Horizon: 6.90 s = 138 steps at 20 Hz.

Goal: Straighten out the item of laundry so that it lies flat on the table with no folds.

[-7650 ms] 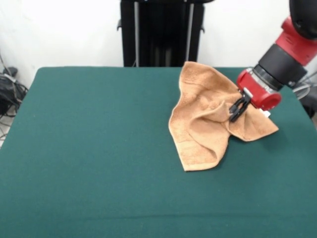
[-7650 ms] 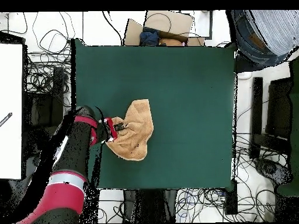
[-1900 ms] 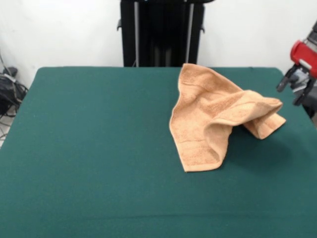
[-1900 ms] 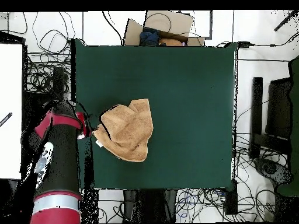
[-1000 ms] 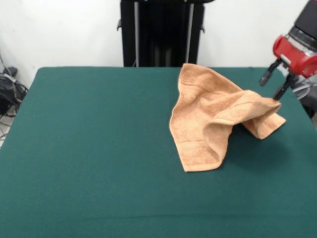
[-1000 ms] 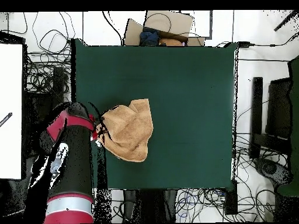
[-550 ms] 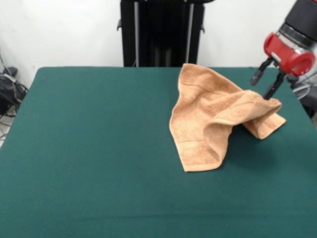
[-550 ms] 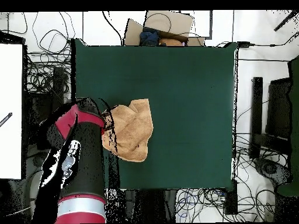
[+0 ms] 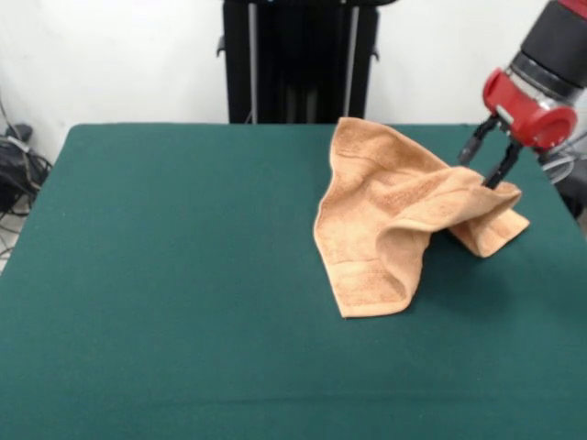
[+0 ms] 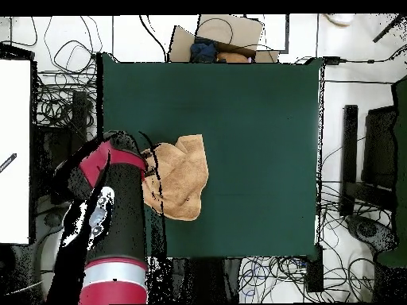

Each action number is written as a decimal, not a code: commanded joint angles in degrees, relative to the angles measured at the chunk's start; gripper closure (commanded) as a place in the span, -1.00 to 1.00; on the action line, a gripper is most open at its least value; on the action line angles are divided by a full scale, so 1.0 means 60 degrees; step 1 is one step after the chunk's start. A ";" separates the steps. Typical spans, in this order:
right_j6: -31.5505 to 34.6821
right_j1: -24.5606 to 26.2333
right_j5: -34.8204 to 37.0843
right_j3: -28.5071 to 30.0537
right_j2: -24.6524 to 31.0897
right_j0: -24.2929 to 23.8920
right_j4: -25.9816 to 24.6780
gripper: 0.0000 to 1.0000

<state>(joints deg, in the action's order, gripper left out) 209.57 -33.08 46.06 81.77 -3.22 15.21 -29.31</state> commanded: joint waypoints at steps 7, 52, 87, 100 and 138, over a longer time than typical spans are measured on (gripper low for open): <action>-0.1162 0.1459 0.0072 -0.0690 0.0230 0.0399 -0.0632 -1.00; -0.0975 0.1606 0.0401 -0.1180 0.0205 0.0710 -0.0322 -1.00; -0.1825 0.3232 0.0841 -0.2668 0.0365 0.0972 -0.0309 -1.00; -0.1374 0.3309 0.0641 -0.2572 0.0323 0.0939 -0.0158 -1.00; -0.2679 -0.0213 0.0195 0.0681 0.0788 -0.0204 0.0513 -1.00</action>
<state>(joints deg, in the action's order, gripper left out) 209.22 -25.03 47.46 73.60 -3.21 17.78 -28.86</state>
